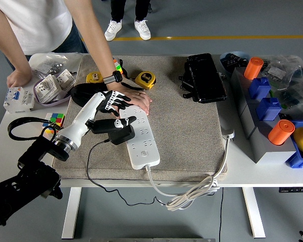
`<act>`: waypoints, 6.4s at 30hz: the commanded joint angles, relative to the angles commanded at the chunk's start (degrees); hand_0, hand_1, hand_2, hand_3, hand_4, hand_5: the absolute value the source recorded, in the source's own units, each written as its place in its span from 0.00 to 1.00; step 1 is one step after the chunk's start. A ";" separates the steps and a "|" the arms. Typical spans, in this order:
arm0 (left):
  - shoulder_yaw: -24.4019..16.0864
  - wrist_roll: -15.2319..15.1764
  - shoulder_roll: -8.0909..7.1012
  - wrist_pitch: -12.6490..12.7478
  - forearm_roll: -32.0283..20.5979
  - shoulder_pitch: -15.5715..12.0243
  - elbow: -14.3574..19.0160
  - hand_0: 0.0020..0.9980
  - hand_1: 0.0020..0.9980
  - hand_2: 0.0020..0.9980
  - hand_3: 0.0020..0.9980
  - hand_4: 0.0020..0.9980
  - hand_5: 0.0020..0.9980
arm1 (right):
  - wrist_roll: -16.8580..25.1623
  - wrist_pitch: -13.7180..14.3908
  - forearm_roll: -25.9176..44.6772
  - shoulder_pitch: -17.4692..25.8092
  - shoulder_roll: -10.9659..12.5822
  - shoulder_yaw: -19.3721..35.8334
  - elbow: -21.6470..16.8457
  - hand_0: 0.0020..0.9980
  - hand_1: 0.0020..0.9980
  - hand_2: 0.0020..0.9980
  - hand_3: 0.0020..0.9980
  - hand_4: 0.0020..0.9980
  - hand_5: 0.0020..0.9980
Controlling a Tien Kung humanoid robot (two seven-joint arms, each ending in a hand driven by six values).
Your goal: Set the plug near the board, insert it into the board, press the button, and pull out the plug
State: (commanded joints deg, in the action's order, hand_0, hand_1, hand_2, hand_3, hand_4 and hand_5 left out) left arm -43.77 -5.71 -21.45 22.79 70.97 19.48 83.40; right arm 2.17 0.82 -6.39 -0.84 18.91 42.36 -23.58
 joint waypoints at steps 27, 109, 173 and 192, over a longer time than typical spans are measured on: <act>-1.34 -7.40 1.70 3.03 -7.24 -2.22 -2.72 0.78 0.77 0.79 0.76 0.98 0.34 | -0.07 0.05 0.40 -0.34 -0.04 -0.94 0.37 0.62 0.68 0.68 0.57 0.85 0.48; 12.46 27.59 -5.20 -32.88 9.89 9.60 5.22 0.05 0.06 0.14 0.85 0.79 0.00 | -0.22 -0.07 0.17 0.27 0.65 0.31 0.21 0.62 0.68 0.68 0.57 0.85 0.48; 5.03 10.14 1.34 -3.99 23.96 4.11 -9.55 0.75 0.72 0.76 0.74 1.00 0.33 | -0.20 -0.14 0.18 0.08 0.70 -0.75 0.17 0.62 0.67 0.68 0.57 0.85 0.48; 7.72 12.01 2.58 -3.41 24.46 5.70 -12.82 0.58 0.60 0.58 0.60 1.00 0.17 | -0.25 -0.11 0.19 0.13 0.91 -0.95 0.09 0.62 0.67 0.68 0.57 0.85 0.48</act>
State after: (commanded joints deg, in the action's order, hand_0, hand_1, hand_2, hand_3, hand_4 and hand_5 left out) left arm -36.05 6.31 -18.87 19.38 95.43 25.19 70.58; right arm 1.92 0.71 -6.20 -0.71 19.81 41.41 -23.49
